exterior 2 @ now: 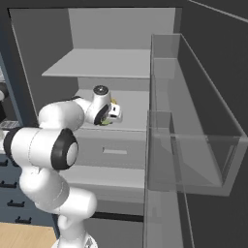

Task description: Grab a lemon wedge from the fridge and one ice cube from the ice bowl, and put them in the glass of lemonade.

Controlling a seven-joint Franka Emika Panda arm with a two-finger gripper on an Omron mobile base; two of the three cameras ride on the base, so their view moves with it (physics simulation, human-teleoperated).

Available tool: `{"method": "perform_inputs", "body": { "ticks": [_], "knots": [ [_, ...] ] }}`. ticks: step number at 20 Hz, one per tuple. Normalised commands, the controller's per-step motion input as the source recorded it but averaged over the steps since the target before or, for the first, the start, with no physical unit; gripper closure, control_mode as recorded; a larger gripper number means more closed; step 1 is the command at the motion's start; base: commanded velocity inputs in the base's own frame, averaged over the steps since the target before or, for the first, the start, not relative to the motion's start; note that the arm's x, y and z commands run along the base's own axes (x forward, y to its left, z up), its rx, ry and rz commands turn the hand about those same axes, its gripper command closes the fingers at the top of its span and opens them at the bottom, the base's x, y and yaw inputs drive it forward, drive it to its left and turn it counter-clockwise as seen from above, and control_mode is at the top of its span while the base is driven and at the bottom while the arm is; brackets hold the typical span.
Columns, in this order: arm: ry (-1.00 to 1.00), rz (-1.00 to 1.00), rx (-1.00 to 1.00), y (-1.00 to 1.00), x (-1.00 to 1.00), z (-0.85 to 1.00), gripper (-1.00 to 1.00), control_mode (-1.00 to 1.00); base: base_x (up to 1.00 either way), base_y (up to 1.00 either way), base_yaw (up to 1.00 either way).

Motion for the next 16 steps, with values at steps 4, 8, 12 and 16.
{"method": "perform_inputs", "body": {
  "ticks": [4,8,12,16],
  "knots": [
    [0.01,0.0,0.01,0.0,-0.72,0.51,1.0,-1.0,0.0,0.0,0.0],
    [0.14,0.0,0.0,0.0,-0.6,0.77,1.0,-1.0,0.0,0.0,0.0],
    [0.18,0.01,0.0,-0.01,-0.75,0.84,1.0,-1.0,0.0,0.0,0.0],
    [0.2,0.0,0.0,0.0,-0.85,0.76,1.0,-1.0,0.0,0.0,0.0]
  ]
}}
